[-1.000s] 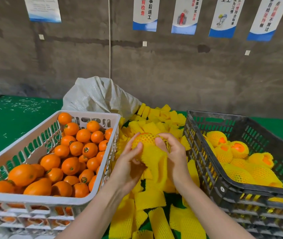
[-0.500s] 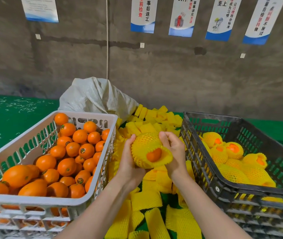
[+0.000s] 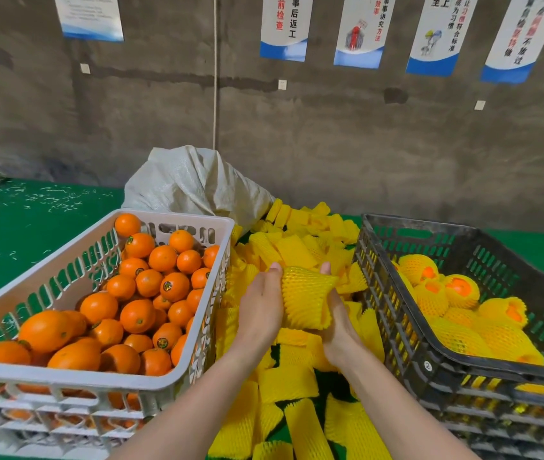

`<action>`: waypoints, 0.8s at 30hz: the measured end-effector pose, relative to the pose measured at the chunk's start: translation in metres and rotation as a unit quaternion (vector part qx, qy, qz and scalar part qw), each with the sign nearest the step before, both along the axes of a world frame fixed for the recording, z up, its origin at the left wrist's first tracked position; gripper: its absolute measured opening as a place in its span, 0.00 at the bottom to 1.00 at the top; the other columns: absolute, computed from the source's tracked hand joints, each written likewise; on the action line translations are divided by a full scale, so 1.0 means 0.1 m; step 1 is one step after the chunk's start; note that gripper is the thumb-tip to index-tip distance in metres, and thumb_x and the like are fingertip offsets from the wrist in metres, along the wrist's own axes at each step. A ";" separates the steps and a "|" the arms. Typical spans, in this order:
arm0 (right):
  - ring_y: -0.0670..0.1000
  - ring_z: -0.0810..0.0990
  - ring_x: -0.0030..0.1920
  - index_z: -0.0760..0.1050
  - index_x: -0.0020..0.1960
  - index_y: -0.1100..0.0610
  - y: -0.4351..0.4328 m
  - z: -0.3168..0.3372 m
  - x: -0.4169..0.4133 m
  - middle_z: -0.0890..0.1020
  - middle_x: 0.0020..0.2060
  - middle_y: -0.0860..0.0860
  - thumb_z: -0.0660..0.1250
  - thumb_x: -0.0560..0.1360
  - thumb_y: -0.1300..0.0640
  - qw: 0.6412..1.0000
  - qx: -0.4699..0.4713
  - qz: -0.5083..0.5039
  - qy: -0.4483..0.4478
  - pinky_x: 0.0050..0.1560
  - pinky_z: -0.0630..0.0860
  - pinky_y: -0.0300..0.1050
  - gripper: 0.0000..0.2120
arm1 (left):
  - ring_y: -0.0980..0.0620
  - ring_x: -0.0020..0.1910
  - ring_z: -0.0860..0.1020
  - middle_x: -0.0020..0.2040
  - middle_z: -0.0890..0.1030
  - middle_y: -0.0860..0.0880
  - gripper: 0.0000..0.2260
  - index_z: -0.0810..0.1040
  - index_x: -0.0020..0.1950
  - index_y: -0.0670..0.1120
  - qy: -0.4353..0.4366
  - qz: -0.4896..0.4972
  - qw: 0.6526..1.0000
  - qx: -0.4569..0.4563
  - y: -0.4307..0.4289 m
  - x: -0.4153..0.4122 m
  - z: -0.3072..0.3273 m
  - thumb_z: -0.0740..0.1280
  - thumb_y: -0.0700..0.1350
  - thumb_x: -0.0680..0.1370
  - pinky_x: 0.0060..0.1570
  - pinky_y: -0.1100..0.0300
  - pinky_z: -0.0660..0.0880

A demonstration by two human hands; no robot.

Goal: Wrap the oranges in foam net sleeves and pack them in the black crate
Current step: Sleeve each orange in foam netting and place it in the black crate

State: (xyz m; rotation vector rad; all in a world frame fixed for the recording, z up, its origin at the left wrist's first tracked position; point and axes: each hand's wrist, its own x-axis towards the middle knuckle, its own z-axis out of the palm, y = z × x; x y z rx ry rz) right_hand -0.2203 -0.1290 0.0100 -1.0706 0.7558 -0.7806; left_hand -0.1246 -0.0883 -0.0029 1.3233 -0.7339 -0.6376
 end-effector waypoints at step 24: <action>0.57 0.80 0.50 0.77 0.51 0.50 -0.09 -0.04 0.12 0.83 0.45 0.56 0.65 0.66 0.40 0.988 0.079 0.000 -0.132 0.49 0.77 0.51 0.18 | 0.59 0.29 0.81 0.28 0.82 0.52 0.22 0.77 0.36 0.43 0.080 -0.033 0.995 -0.043 -0.15 0.21 -0.01 0.56 0.55 0.81 0.27 0.68 0.75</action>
